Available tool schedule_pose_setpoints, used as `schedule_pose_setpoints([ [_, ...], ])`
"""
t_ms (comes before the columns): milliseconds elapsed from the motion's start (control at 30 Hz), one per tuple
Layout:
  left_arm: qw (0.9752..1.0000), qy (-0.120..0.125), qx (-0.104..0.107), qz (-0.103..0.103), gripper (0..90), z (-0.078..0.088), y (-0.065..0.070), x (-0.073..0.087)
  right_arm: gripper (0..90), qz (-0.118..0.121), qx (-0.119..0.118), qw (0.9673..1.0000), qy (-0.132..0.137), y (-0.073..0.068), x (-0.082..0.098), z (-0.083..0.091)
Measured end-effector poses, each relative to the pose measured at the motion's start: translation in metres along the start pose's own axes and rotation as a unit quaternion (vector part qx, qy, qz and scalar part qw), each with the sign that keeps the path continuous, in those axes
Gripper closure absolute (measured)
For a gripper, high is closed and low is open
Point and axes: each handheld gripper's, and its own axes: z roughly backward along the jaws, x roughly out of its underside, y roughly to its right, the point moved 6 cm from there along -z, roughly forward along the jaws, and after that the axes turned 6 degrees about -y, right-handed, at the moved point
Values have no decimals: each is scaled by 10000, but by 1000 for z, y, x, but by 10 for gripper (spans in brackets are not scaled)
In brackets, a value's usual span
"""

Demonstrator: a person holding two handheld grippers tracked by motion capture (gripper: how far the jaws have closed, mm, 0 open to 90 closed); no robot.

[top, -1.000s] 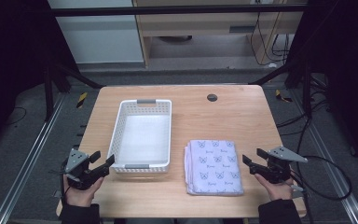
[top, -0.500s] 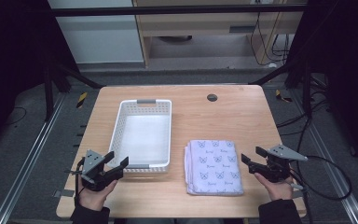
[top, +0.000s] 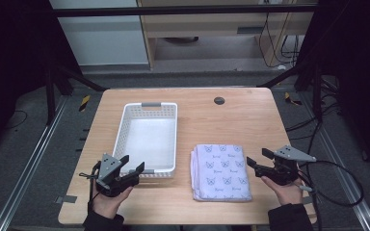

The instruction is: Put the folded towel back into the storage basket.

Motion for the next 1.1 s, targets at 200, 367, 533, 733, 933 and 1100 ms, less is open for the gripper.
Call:
schedule_pose_setpoints([
  [200,9999,-9,84,-95,365,-6,14,-7,286,31,20,10000,-15,0,-7,0],
  [367,9996,-11,207,-193,362,-13,30,-11,280,70,14,9999,112,-1,-18,-1],
  [533,9993,-41,264,-280,361,-18,40,-13,280,95,23,9999,132,-2,-24,-3],
  [733,9988,-24,358,-326,361,-23,54,-16,281,89,38,9998,153,0,-30,-6],
  [933,9984,-32,442,-341,361,-30,68,-20,288,70,116,9999,91,6,-32,-10],
  [1100,9979,-60,486,-418,361,-36,79,-21,289,104,137,9998,46,10,-34,-14],
])
